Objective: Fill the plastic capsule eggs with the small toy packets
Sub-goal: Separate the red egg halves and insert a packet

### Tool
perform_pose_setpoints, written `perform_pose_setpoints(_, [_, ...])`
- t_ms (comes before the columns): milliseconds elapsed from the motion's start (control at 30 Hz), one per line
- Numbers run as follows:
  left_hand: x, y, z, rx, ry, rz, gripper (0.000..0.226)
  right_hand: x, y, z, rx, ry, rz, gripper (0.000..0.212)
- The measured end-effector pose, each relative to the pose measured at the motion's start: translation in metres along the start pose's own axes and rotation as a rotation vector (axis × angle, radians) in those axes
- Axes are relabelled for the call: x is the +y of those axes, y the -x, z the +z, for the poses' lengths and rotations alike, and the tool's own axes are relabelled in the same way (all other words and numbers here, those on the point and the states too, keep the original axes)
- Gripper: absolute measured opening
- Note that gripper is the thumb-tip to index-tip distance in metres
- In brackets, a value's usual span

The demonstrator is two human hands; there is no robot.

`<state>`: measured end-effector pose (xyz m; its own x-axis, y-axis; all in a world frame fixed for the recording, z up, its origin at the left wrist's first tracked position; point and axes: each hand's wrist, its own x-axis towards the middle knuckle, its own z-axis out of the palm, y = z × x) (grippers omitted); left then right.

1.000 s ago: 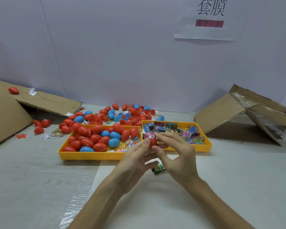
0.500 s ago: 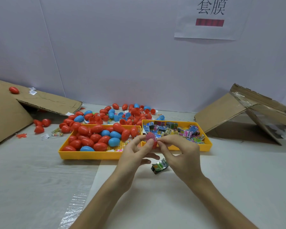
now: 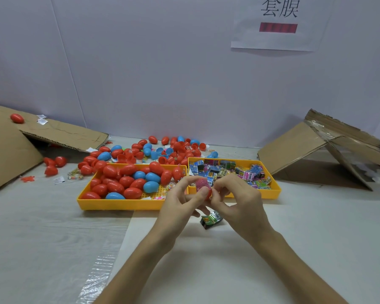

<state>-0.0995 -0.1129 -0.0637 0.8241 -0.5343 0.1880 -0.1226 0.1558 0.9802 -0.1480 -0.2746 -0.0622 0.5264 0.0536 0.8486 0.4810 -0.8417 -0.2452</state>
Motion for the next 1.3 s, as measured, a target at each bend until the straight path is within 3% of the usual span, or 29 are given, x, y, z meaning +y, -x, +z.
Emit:
perform_pose_setpoints(367, [0.0016, -0.0006, -0.0001, -0.006, -0.028, 0.005, 0.029, -0.0013, 0.0002, 0.0025, -0.007, -0.009, 0.005, 0.006])
perform_pose_setpoints(600, [0.0024, 0.0007, -0.0012, -0.068, -0.027, 0.01, 0.046, -0.0004, 0.0004, 0.0032, -0.004, -0.015, 0.044, 0.005])
perform_pose_setpoints(1300, [-0.0016, 0.0001, 0.001, -0.017, -0.057, 0.042, 0.042, -0.0033, 0.0025, 0.0069, -0.037, -0.053, 0.08, 0.006])
